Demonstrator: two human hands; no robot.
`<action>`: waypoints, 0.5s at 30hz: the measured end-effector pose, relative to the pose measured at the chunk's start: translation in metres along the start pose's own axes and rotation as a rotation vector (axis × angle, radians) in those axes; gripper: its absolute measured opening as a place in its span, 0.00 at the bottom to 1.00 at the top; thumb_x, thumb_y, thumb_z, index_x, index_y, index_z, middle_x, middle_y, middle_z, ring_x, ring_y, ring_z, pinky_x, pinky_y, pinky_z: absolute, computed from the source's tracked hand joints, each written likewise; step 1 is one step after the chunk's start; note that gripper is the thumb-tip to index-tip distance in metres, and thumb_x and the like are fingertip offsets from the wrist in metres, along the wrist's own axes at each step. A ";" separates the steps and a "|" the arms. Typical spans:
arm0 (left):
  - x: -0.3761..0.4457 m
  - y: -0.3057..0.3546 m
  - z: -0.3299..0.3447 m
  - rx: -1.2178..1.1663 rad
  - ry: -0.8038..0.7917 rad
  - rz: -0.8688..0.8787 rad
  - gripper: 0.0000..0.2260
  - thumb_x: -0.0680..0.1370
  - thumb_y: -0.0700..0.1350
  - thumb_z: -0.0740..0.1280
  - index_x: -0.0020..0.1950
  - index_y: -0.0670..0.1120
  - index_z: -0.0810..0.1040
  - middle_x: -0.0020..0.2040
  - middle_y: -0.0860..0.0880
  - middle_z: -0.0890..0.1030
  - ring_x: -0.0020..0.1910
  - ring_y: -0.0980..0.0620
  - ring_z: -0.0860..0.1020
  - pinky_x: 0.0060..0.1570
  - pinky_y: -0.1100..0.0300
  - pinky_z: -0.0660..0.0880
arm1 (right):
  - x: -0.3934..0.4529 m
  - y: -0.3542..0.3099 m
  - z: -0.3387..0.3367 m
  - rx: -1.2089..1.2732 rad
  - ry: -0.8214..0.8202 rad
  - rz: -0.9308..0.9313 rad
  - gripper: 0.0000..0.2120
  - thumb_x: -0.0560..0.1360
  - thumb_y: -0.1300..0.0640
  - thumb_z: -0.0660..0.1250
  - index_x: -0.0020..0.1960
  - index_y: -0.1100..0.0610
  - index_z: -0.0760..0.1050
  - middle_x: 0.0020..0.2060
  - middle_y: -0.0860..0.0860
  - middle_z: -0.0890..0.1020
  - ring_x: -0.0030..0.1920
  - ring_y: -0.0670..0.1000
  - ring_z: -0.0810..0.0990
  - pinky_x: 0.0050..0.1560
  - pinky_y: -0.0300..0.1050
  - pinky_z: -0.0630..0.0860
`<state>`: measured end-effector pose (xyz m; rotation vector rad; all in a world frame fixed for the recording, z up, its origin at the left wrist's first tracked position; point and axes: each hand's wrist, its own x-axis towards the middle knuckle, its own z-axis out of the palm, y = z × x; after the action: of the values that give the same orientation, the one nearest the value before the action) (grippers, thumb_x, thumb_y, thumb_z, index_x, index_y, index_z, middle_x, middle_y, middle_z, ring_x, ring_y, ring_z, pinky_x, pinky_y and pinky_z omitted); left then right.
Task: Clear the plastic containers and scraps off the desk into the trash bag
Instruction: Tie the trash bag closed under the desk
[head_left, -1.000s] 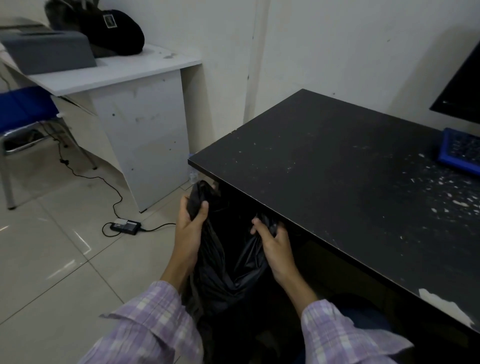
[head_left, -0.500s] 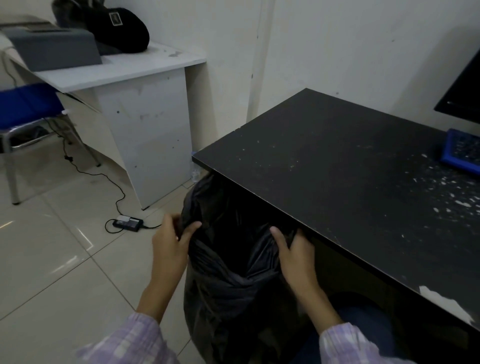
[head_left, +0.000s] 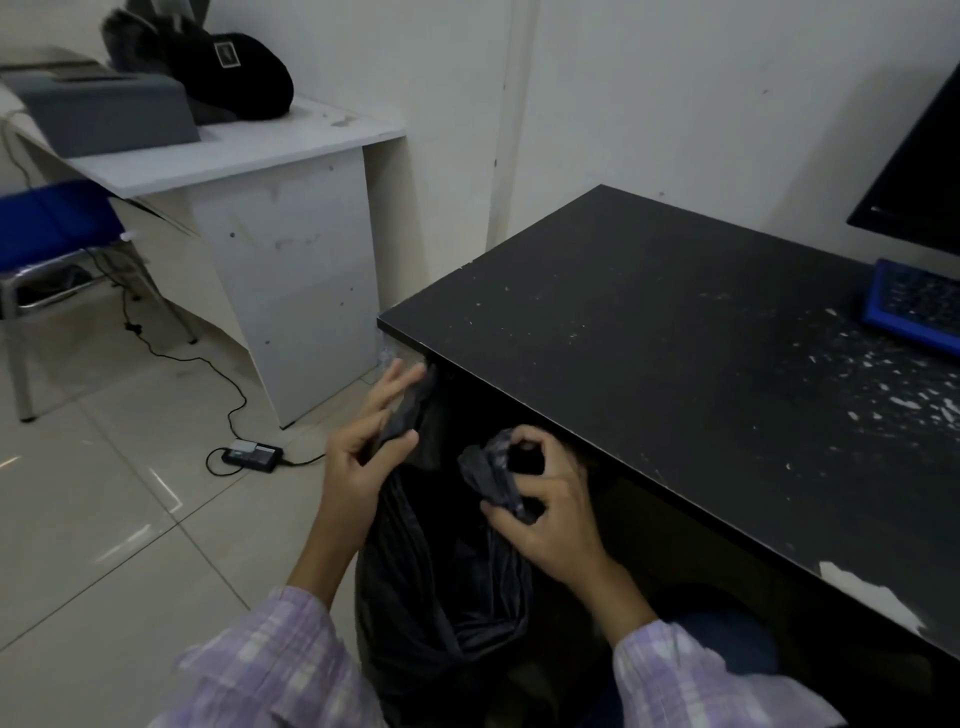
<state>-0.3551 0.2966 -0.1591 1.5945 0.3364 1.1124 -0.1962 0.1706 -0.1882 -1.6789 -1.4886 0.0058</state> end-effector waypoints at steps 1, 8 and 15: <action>0.000 0.000 0.002 0.012 -0.050 -0.008 0.14 0.73 0.43 0.64 0.54 0.38 0.80 0.68 0.45 0.75 0.73 0.50 0.65 0.71 0.52 0.60 | 0.001 -0.002 0.001 -0.024 -0.024 -0.025 0.06 0.66 0.50 0.71 0.41 0.51 0.84 0.61 0.44 0.71 0.62 0.41 0.68 0.61 0.37 0.63; 0.006 -0.005 0.013 -0.124 0.091 -0.251 0.11 0.79 0.37 0.59 0.37 0.38 0.73 0.33 0.45 0.81 0.43 0.39 0.81 0.57 0.57 0.73 | 0.007 -0.010 0.018 0.427 0.051 0.072 0.06 0.69 0.61 0.66 0.39 0.61 0.81 0.49 0.47 0.82 0.52 0.45 0.80 0.64 0.47 0.69; 0.009 -0.020 0.023 -0.179 0.144 -0.391 0.10 0.81 0.42 0.58 0.40 0.43 0.72 0.30 0.42 0.79 0.34 0.44 0.79 0.42 0.56 0.78 | 0.019 -0.020 0.032 0.974 0.197 0.589 0.07 0.72 0.59 0.60 0.41 0.63 0.72 0.37 0.58 0.75 0.41 0.54 0.73 0.45 0.47 0.69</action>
<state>-0.3256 0.2956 -0.1708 1.2281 0.6001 0.9259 -0.2235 0.2032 -0.1869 -1.1715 -0.5982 0.7379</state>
